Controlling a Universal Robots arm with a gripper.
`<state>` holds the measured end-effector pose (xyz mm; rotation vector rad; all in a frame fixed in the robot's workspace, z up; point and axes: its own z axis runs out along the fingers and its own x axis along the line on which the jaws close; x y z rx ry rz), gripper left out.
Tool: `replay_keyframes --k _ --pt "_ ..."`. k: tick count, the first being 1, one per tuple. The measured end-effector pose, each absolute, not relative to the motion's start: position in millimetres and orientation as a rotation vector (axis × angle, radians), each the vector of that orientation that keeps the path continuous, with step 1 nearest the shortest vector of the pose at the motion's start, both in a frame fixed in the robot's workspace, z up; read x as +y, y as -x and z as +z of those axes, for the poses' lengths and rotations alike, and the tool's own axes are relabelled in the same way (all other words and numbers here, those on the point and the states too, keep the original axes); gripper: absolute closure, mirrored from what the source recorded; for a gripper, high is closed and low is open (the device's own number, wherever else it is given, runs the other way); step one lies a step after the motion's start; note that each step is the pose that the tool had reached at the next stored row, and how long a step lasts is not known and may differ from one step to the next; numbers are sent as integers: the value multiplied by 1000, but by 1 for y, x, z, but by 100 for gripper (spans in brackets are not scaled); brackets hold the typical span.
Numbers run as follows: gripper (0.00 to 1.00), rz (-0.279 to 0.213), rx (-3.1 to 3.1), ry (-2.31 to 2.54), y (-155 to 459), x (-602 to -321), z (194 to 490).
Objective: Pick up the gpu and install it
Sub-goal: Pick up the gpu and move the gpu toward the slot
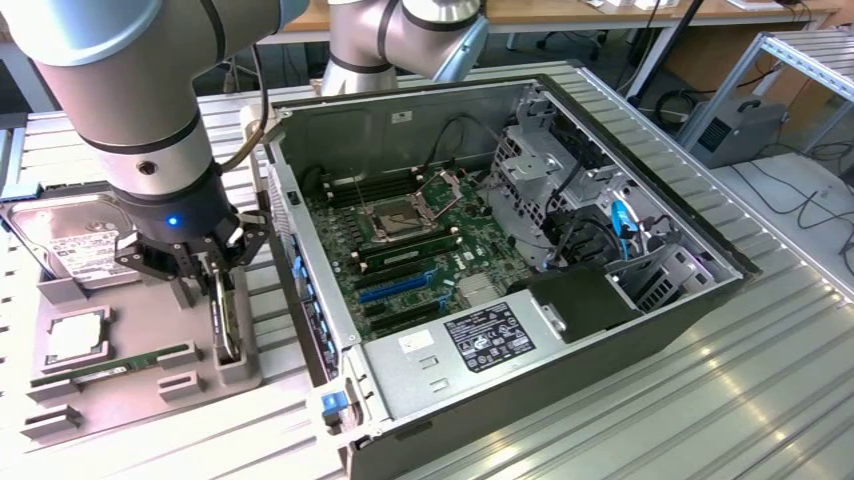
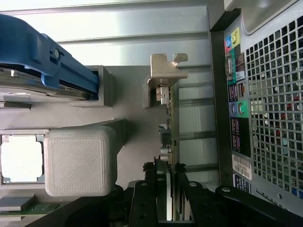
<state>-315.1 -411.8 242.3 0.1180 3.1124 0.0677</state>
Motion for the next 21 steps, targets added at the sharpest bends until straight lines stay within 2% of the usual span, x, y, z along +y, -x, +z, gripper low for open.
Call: replay_keyframes --k 21 --pt "73 64 3112 -118 315 -412 249"
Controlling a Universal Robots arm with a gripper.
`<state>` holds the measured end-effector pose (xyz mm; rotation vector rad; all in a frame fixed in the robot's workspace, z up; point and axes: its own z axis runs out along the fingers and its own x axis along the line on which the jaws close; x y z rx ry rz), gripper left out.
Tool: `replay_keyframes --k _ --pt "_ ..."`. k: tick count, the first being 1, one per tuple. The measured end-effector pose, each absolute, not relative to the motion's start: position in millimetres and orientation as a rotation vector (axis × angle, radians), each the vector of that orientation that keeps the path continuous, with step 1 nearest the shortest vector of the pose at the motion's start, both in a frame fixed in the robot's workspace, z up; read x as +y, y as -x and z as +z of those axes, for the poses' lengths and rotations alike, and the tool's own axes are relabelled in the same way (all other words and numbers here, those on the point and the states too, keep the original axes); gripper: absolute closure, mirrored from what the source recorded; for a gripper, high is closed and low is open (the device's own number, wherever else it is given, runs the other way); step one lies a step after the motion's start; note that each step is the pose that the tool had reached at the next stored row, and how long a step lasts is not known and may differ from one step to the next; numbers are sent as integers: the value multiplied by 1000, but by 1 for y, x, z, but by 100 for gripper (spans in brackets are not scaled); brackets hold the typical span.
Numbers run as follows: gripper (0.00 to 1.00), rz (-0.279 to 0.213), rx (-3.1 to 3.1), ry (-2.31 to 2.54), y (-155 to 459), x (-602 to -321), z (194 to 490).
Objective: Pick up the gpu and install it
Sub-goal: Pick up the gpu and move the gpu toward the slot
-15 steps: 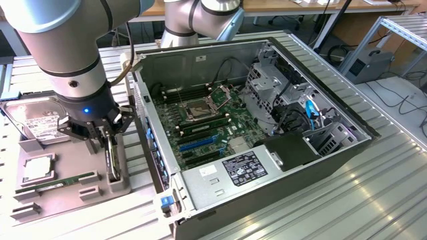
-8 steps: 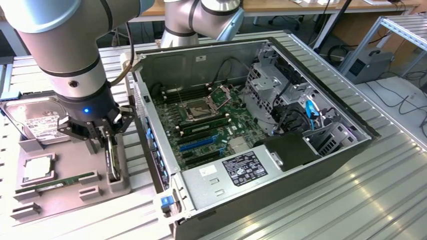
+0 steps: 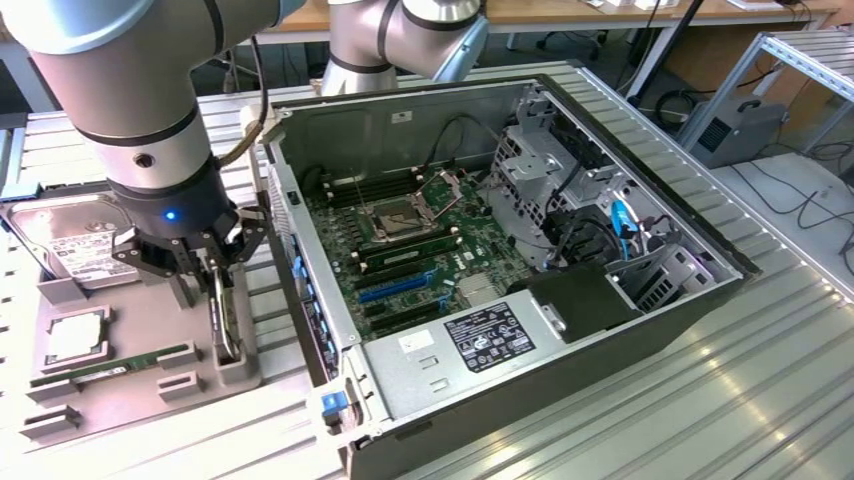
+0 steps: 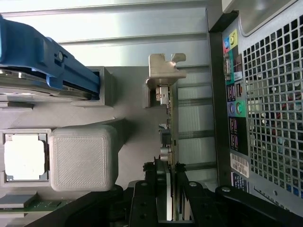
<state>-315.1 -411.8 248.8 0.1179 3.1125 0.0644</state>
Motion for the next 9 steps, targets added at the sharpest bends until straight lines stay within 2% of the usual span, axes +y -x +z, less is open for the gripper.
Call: replay_keyframes --k 9 --pt "73 64 3112 -118 315 -412 252"
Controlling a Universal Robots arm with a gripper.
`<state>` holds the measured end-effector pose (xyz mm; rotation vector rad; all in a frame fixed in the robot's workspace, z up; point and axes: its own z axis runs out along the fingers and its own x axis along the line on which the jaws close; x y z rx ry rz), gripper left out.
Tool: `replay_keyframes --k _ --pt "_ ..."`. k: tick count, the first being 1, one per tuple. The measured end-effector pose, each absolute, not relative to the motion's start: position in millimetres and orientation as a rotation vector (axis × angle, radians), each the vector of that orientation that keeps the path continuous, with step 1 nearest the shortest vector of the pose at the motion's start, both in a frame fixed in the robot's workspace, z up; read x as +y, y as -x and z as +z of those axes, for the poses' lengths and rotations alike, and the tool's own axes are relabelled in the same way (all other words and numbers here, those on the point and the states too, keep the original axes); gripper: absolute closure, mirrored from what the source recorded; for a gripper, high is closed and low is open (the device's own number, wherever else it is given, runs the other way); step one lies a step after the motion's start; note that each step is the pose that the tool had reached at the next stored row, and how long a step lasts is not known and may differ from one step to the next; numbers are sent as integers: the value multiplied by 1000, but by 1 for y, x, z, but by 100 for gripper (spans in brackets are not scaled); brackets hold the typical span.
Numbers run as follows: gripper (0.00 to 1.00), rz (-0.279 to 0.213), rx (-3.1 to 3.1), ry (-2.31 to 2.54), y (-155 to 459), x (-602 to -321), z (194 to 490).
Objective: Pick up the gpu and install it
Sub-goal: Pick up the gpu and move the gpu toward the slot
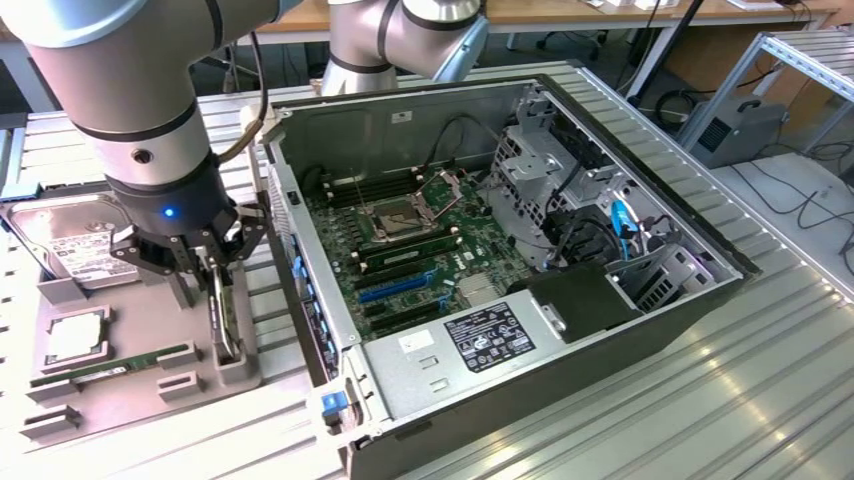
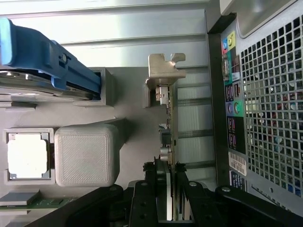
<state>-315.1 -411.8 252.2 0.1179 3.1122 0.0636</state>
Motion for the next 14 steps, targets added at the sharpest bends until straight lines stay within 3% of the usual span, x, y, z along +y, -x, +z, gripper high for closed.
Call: replay_keyframes --k 14 --pt "73 63 3113 -118 315 -412 263"
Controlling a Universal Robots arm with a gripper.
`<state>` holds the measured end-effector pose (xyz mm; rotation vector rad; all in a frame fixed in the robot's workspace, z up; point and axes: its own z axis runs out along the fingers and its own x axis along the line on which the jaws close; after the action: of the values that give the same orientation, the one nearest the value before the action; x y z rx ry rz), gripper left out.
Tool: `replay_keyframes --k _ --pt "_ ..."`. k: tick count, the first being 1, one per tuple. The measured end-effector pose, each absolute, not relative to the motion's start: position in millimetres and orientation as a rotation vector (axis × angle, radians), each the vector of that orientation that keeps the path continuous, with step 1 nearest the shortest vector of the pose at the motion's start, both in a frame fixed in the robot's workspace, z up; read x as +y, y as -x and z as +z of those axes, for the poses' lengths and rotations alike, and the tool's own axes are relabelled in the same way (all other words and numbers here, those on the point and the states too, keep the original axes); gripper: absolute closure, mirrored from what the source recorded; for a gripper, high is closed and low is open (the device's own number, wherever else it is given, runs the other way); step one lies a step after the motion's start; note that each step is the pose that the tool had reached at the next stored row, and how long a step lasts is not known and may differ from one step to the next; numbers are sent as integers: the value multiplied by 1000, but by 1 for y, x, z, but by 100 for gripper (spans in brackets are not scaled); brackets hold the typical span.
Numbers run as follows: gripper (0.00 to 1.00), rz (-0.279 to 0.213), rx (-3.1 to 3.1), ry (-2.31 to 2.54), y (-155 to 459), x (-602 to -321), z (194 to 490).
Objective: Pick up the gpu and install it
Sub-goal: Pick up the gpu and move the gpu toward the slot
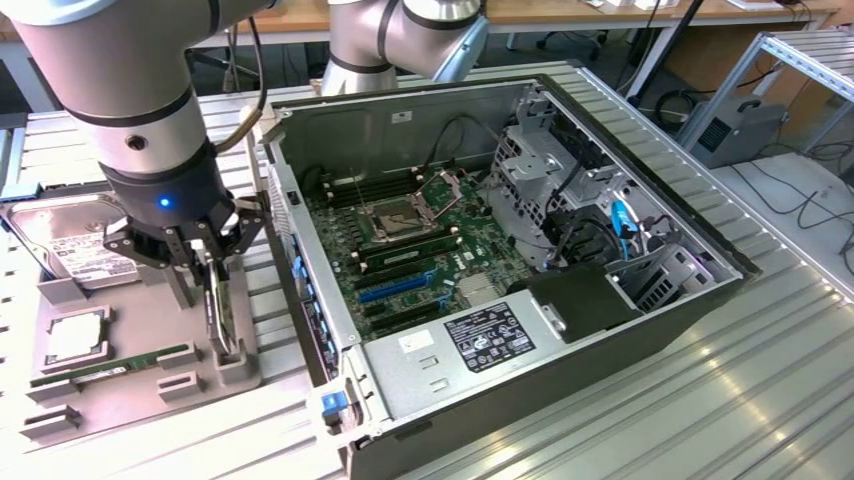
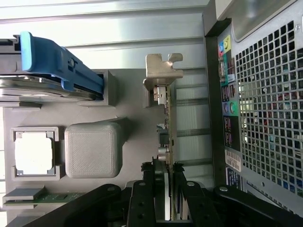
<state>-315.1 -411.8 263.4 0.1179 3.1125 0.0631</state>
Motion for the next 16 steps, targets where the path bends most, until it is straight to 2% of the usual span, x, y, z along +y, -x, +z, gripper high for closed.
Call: replay_keyframes --k 16 --pt "73 63 3112 -118 315 -412 267"
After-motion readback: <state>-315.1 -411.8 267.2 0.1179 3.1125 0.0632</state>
